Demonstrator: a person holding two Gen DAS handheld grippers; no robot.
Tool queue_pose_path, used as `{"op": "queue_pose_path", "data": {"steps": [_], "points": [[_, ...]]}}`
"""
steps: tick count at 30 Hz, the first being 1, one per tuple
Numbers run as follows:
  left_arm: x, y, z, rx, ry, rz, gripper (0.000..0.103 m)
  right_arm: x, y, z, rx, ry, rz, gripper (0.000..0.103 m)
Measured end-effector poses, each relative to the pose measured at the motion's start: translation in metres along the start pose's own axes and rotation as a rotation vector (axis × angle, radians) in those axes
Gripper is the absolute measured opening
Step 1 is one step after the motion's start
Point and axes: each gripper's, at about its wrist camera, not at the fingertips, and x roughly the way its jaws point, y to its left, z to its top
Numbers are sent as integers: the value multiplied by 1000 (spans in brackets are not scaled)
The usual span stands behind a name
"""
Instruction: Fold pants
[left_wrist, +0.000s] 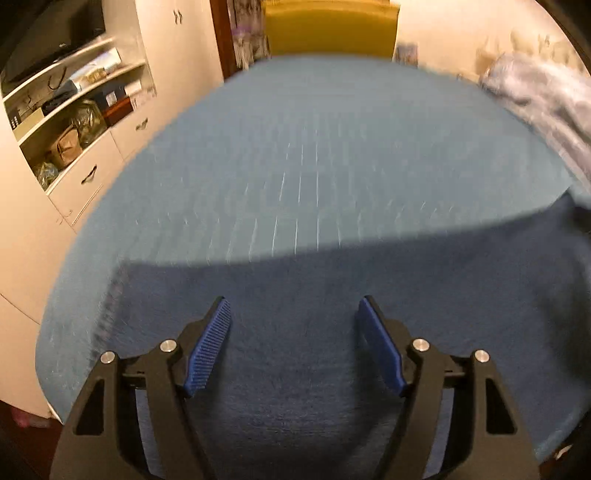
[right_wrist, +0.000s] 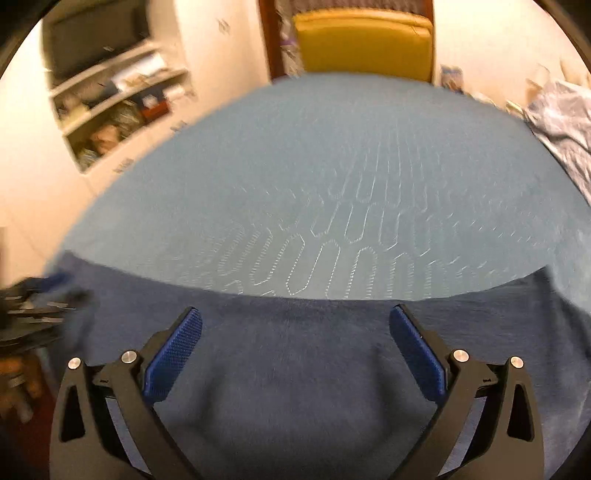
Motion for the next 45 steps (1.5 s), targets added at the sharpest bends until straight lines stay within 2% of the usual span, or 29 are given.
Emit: {"op": "queue_pose_path", "data": {"steps": [1,2,3,6,8,9,10,12,14,16,17,19,23,25,26,28,30,31,32,34,37,40,41,42,44,45], "points": [[6,11,-2,-47,-1,-26,79,-16,-9,-6,-16,-20,-7,98],[7,25,-3,-96,-12,-13,79,-34,-25,-13,-21,-28,-31,97],[9,30,-2,-102,-9,19,82,-46,-41,-18,-9,-29,-51,97],[6,47,-2,-121,17,123,84,-93,-136,-38,120,-31,-147,98],[-4,38,2,-129,10,166,70,-114,-210,-50,170,-13,-260,91],[-14,21,7,-106,-18,161,65,-119,-252,-55,191,23,-327,89],[-23,16,6,-93,-36,149,61,-119,-284,-58,210,53,-360,84],[-43,-35,16,-45,-107,95,51,-119,-330,-62,242,88,-413,81],[-57,-98,33,22,-164,-6,51,-112,-376,-67,255,135,-487,70],[-70,-166,47,95,-205,-101,50,-101,-406,-75,263,197,-557,60],[-77,-205,53,129,-218,-159,50,-95,-420,-83,277,220,-526,60],[-85,-275,65,206,-219,-256,50,-89,-428,-93,294,218,-481,60],[-92,-419,71,369,-214,-392,50,-88,-422,-94,292,197,-519,61],[-76,-493,84,419,-142,-456,50,-90,-434,-96,374,186,-474,62],[-70,-524,75,424,-109,-470,48,-91,-439,-96,408,185,-451,62],[-46,-584,78,477,-12,-491,33,-98,-446,-92,470,178,-407,62],[-29,-623,72,533,32,-486,27,-126,-448,-91,528,118,-339,63],[-15,-635,75,550,48,-471,27,-148,-447,-94,543,68,-318,79],[-7,-640,74,558,51,-454,27,-165,-447,-99,546,46,-333,86],[2,-650,75,573,46,-437,29,-190,-448,-119,523,56,-359,86],[9,-655,86,551,66,-446,30,-210,-453,-158,586,82,-337,88],[-7,-655,89,478,67,-462,27,-202,-460,-188,656,123,-293,86],[-26,-641,84,461,45,-503,27,-197,-468,-195,679,127,-245,59],[-45,-635,75,466,10,-551,30,-194,-468,-199,693,126,-196,46],[-94,-626,39,531,-89,-642,46,-195,-462,-204,693,120,-164,25],[-112,-623,19,570,-125,-675,53,-196,-460,-204,684,118,-164,24]]}}
